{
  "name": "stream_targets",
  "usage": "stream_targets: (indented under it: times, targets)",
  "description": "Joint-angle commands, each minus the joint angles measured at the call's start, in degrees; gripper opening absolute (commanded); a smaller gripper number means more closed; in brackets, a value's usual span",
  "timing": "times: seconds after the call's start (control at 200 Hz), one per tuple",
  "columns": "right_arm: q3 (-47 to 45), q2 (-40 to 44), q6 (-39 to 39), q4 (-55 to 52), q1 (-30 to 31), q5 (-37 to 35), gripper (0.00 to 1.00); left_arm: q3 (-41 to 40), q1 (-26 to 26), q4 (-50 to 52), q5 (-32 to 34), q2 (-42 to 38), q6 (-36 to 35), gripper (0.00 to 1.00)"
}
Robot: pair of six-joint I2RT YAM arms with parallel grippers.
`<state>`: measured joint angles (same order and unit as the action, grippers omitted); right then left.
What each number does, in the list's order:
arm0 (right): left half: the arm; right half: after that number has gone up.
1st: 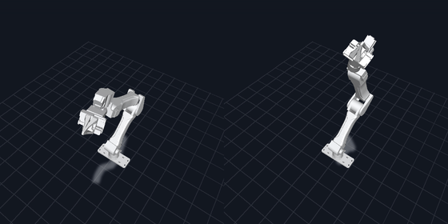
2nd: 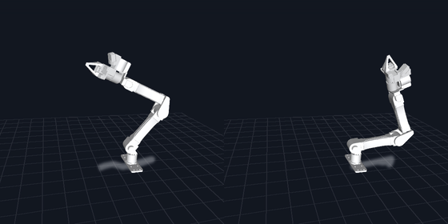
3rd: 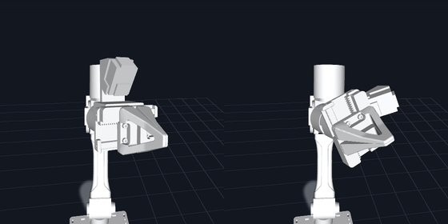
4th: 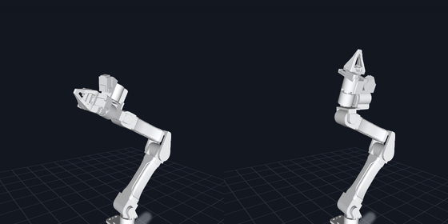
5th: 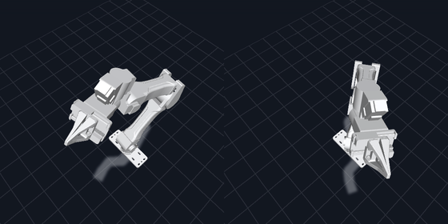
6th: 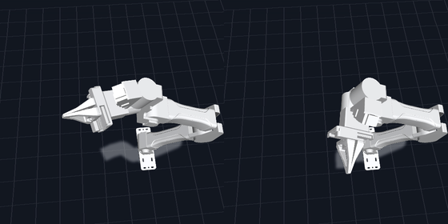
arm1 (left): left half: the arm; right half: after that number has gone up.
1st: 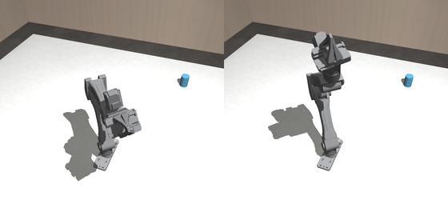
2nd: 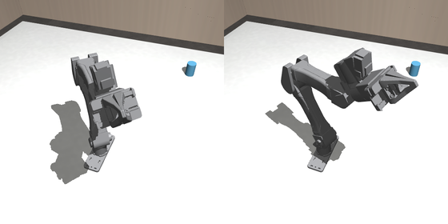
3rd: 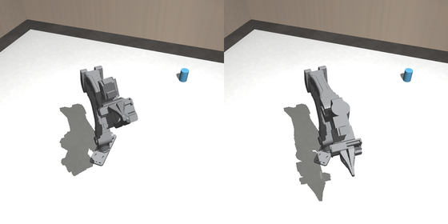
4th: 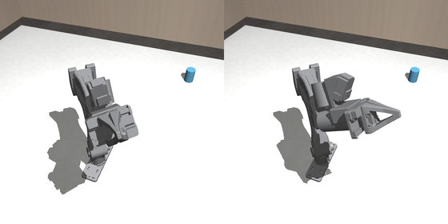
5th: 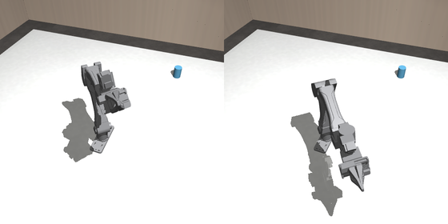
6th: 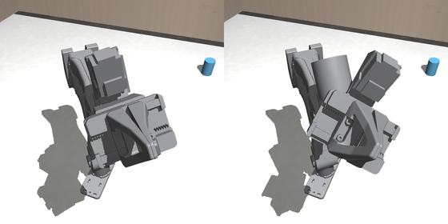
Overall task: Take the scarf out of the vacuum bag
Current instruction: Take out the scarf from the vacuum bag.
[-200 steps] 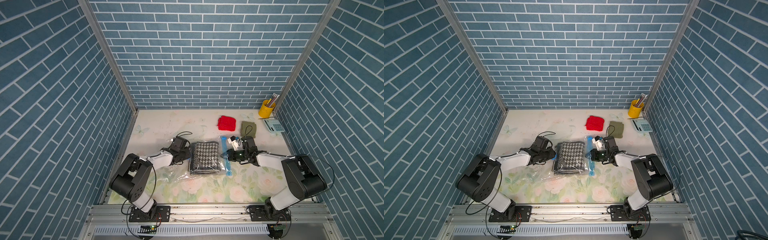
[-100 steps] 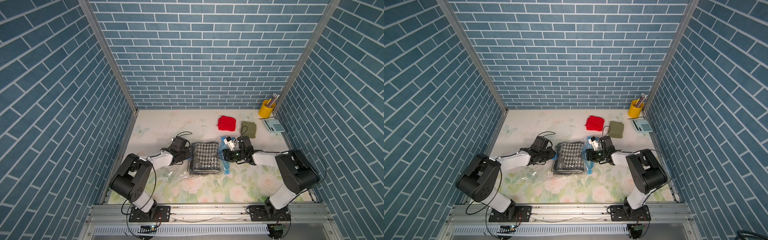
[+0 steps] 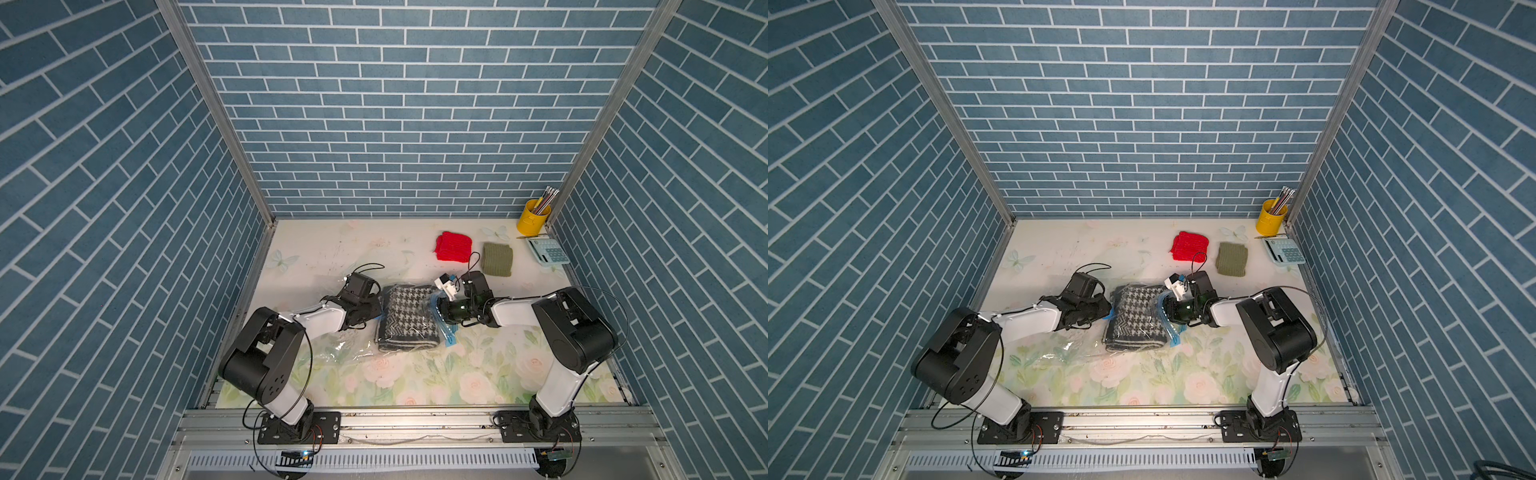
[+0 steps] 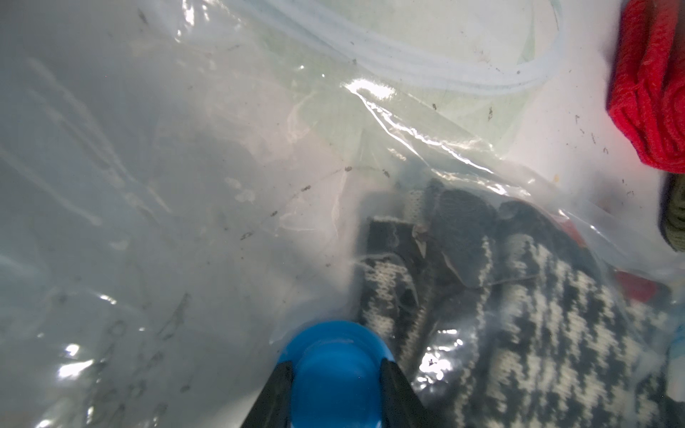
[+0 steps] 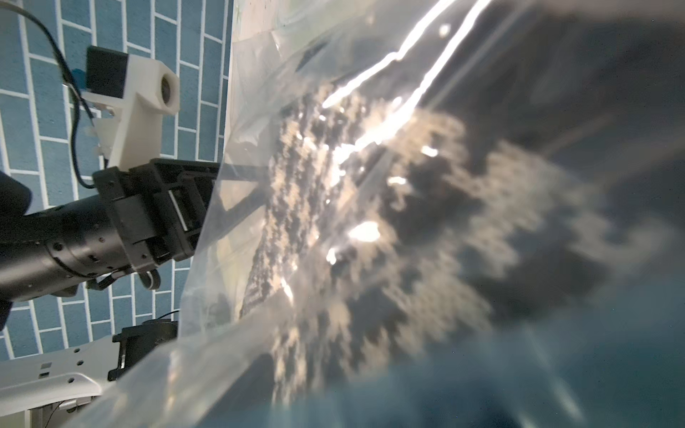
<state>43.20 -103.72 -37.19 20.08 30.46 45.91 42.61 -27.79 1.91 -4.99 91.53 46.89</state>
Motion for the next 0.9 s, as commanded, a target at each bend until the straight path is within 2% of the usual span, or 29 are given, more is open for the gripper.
stream_targets:
  times: [0.0,0.305,0.75,0.83,0.895]
  targets:
    - [1.9,-2.6,-2.8,2.8,2.5,-1.0,0.69,-1.6,-0.2,5.9,0.3,1.4,-0.4,0.22]
    - [2.4,-6.9,-9.0,13.2,6.5,1.2,0.68,-1.6,-0.2,6.0,0.3,1.3,-0.5,0.22]
    - [-0.9,-13.7,-25.2,41.8,9.1,3.7,0.54,-1.9,-0.2,5.9,0.3,1.4,-0.4,0.22]
    - [-1.8,-14.6,-28.0,46.6,9.1,3.6,0.44,-2.0,-0.2,5.8,0.4,1.3,-0.3,0.22]
    - [-2.7,-15.0,-29.7,50.1,9.2,3.8,0.28,-2.2,-0.2,5.9,0.4,1.1,-0.4,0.22]
